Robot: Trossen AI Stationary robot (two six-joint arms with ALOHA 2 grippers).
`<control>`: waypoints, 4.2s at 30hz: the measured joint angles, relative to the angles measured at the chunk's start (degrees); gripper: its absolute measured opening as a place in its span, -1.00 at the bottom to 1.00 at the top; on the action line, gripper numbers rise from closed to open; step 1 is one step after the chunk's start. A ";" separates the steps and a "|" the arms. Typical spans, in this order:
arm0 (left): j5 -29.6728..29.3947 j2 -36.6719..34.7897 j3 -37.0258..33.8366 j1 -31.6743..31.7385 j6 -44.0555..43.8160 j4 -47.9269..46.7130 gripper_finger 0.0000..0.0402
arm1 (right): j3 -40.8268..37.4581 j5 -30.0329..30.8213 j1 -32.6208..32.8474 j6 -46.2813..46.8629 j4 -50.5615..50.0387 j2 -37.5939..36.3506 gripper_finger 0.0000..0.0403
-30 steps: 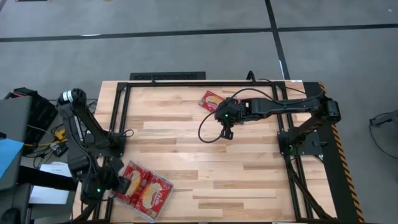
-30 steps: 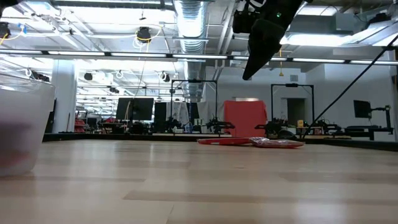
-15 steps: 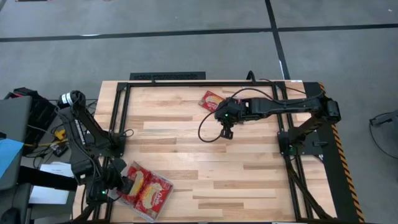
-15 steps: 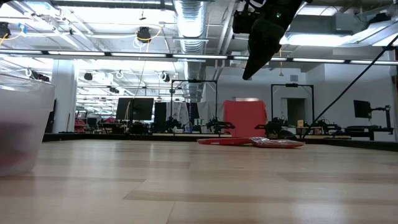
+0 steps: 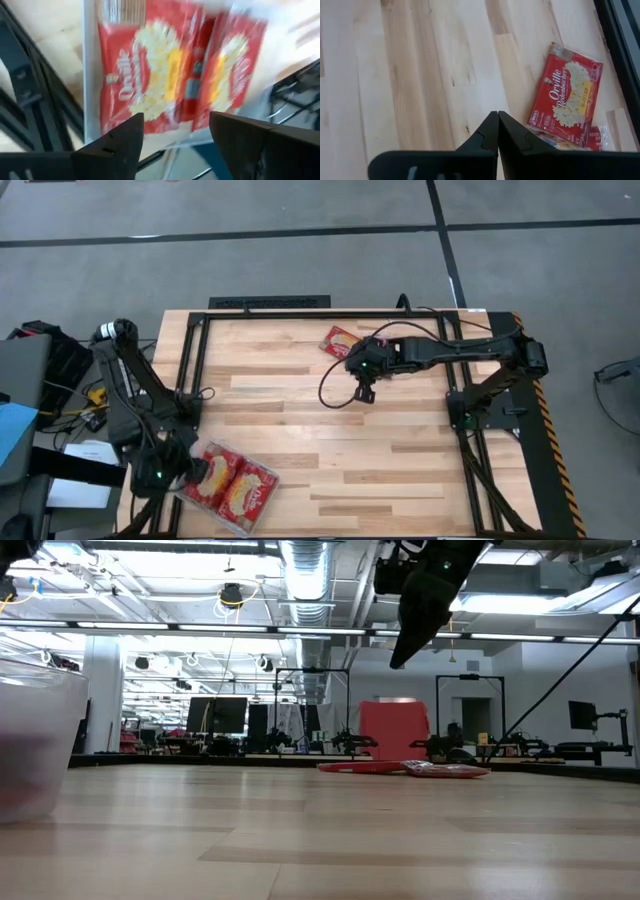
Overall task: Sort popcorn bags into baskets
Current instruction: Put the red popcorn bag into the transparent bin
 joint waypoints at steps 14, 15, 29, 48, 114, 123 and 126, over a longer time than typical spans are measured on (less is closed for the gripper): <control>-23.36 -15.10 -0.01 32.23 29.99 0.64 0.07 | -6.45 -0.32 -14.79 -3.21 19.42 12.73 -0.94; -22.58 -15.66 0.00 35.77 34.27 2.70 0.07 | -6.43 -0.33 -15.73 -2.86 20.25 14.29 -0.93; 6.70 -4.15 -0.02 73.21 76.30 21.47 0.07 | -6.15 -7.62 -10.19 -3.59 22.99 23.75 -0.92; 43.47 41.04 4.68 87.43 94.36 62.60 0.07 | -6.45 -7.39 6.62 -0.25 15.74 7.49 -0.90; 55.10 62.22 27.78 81.56 117.20 28.52 -0.85 | -20.72 -4.65 5.34 6.76 29.63 6.97 -0.87; 56.79 58.34 27.52 81.37 109.67 21.34 -0.97 | -20.59 3.75 9.61 8.91 13.80 -9.92 -0.95; 54.01 53.05 27.52 80.41 110.81 14.38 -0.98 | -20.58 8.79 11.45 10.93 8.90 -14.51 -0.93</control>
